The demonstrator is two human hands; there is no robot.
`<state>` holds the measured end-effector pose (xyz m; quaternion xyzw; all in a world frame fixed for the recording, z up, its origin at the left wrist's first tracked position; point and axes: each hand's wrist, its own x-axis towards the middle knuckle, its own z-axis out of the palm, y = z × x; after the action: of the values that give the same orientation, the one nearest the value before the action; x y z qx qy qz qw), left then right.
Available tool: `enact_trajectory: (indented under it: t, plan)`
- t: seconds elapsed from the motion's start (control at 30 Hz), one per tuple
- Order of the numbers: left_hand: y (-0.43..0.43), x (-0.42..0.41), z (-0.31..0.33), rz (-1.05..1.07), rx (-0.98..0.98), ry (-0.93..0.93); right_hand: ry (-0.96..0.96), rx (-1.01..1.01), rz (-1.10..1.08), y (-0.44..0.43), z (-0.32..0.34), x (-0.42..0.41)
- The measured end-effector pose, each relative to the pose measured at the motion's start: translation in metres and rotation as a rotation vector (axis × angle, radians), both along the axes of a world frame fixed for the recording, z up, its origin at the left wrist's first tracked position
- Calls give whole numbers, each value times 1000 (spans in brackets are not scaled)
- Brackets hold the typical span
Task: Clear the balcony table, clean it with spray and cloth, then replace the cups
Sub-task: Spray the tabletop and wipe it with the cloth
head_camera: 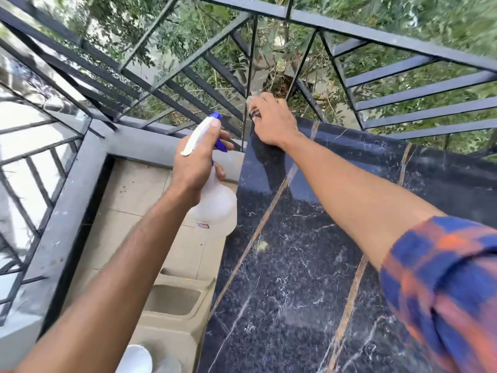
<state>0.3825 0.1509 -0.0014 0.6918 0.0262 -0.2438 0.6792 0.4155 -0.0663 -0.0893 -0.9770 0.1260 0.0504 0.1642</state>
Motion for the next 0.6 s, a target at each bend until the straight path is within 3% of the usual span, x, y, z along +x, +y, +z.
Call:
enact_trajectory:
  t: [0.33,0.47,0.6]
  plan:
    - [-10,-1,2,-30,-22,54,-54,-63,-75,-25,-4,-95]
    - [-6,2,0,-62,-15,35,-9,-62,-166,-29,1,-53]
    - [1,2,0,-48,-4,34,8,0,-113,2,0,-7]
